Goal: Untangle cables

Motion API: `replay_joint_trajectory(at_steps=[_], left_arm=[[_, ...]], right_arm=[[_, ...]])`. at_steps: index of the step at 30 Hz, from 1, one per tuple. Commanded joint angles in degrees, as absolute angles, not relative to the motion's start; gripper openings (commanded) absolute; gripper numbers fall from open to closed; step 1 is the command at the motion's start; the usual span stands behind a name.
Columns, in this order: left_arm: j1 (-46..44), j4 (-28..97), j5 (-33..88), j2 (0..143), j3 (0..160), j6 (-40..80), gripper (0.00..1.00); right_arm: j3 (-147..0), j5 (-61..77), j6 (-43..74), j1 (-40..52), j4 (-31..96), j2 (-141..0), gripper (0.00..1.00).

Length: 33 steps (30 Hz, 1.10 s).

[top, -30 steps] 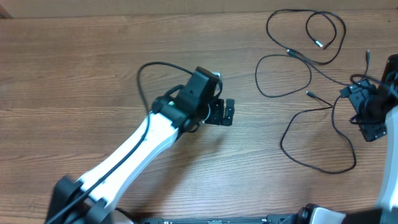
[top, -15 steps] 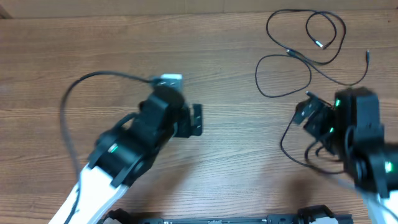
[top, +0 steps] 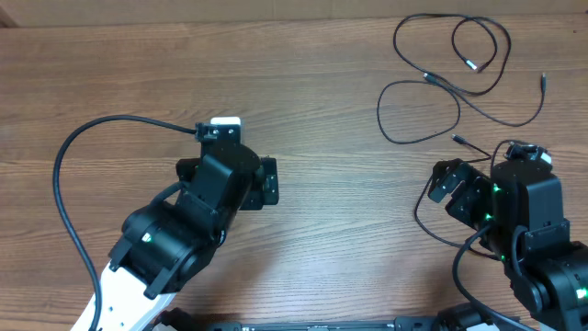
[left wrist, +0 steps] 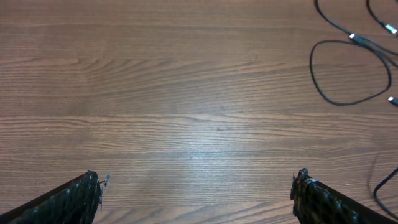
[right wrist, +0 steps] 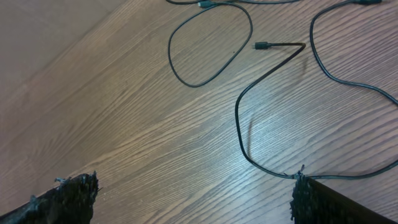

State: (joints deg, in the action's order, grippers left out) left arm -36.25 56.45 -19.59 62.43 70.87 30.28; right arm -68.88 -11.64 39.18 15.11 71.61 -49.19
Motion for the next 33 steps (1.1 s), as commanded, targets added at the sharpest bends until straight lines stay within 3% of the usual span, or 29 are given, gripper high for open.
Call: replay_joint_trajectory(at_steps=[1,11,19,33], left_arm=[[-35.92,56.62,-21.15,63.88,71.83,31.48,1.0],[-35.92,56.62,-21.15,68.9,71.83,31.48,0.99],[-35.92,68.84,-21.3,71.37,71.83,19.18,1.0],[-36.03,68.34,-20.95,71.4,71.83,17.78,0.99]], right_arm=[[-68.53,-12.82,38.96,15.49,71.42,-48.88,1.0],[-68.53,-12.84,38.94,15.49,72.2,-48.88,1.0],[-68.53,-12.84,38.96,15.49,69.67,-48.93,1.0],[-68.53,-12.82,38.96,15.49,66.81,-50.96,1.0]])
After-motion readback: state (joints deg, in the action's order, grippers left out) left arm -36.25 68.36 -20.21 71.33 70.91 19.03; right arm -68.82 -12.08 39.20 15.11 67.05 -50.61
